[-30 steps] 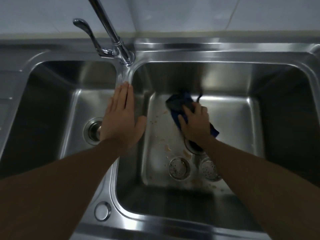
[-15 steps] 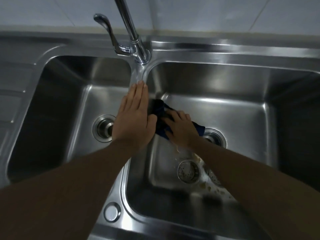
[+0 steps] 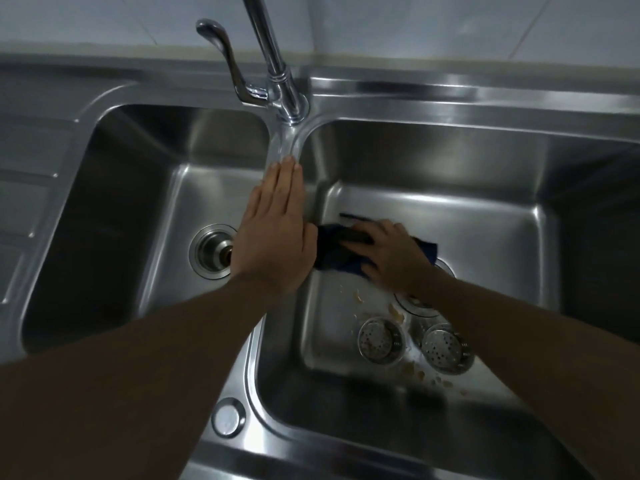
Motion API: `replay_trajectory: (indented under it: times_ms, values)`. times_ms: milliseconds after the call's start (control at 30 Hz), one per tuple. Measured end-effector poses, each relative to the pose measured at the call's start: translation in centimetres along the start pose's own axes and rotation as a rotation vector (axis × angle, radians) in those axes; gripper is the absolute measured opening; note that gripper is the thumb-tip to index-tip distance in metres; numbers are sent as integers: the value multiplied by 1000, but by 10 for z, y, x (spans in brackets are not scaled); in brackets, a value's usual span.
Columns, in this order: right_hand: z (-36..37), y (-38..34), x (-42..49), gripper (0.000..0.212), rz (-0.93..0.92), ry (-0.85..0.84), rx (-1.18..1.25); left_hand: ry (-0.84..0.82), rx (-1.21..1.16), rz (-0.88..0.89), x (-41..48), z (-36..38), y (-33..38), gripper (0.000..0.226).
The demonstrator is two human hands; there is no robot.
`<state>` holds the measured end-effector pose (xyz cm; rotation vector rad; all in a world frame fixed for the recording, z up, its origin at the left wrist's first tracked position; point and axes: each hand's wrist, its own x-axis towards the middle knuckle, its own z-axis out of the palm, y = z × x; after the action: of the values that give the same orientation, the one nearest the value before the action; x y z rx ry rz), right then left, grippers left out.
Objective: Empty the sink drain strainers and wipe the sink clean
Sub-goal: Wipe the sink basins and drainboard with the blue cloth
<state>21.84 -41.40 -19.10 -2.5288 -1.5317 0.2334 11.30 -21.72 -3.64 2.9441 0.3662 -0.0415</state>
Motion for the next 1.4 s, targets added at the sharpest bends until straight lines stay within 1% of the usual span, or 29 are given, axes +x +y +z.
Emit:
replay_trajectory:
  times_ms: [33,133,167,200,233,300,333,367,400,500,567,633,700,767,833,867,900,933,967,1000,1100,1133,1233,1300,1400]
  values:
    - [-2,13,-2,57,123,32,-9,3,8,2,0,0,0,72]
    - [-8,32,1,53,643,163,39,8,46,3,1,2,2,68]
    - [-8,27,4,53,728,177,47,10,55,4,1,2,2,67]
    - [-7,20,5,53,734,170,45,10,66,5,1,2,2,65]
    - [-5,11,5,54,667,149,40,10,77,5,0,2,2,65]
    - [-4,6,-5,56,408,87,26,8,105,3,-1,2,2,65]
    - [-5,12,-11,56,319,64,21,5,120,-1,0,2,2,67]
    - [-6,21,-19,56,306,67,13,-1,136,-2,0,3,2,69]
    - [-8,30,-28,56,362,87,6,-7,155,-4,0,3,3,71]
    - [-10,54,-60,55,696,179,-19,-8,196,-2,1,4,5,75]
    - [-11,73,-87,56,887,204,-41,-7,198,-8,1,4,5,77]
    - [-11,92,-114,57,1071,279,-52,-1,191,-7,2,4,5,75]
    - [-8,100,-132,58,1194,323,-44,1,182,3,2,4,6,74]
    - [-5,97,-124,58,1319,344,-16,3,173,9,3,4,6,73]
    - [-9,91,-96,59,1541,411,84,-3,165,7,1,3,6,73]
    - [-12,87,-80,59,1613,425,154,-2,161,6,1,3,7,73]
    - [-14,81,-66,59,1620,411,197,2,159,6,2,3,7,74]
    - [-14,72,-56,59,1566,381,205,5,158,7,2,4,7,74]
    - [-13,63,-48,58,1469,349,191,7,159,8,2,4,7,74]
    - [-11,53,-42,57,1337,316,161,6,160,8,2,4,7,74]
    - [-5,19,-26,53,856,191,104,9,170,10,1,4,7,72]
    - [-5,12,-17,52,726,145,130,15,170,9,1,4,7,70]
    - [-8,-7,6,50,423,21,186,39,159,4,2,4,6,66]
    - [-6,-19,6,48,206,-54,210,36,145,2,2,4,6,67]
    - [-4,-27,-7,38,-105,-191,284,21,141,1,2,4,5,69]
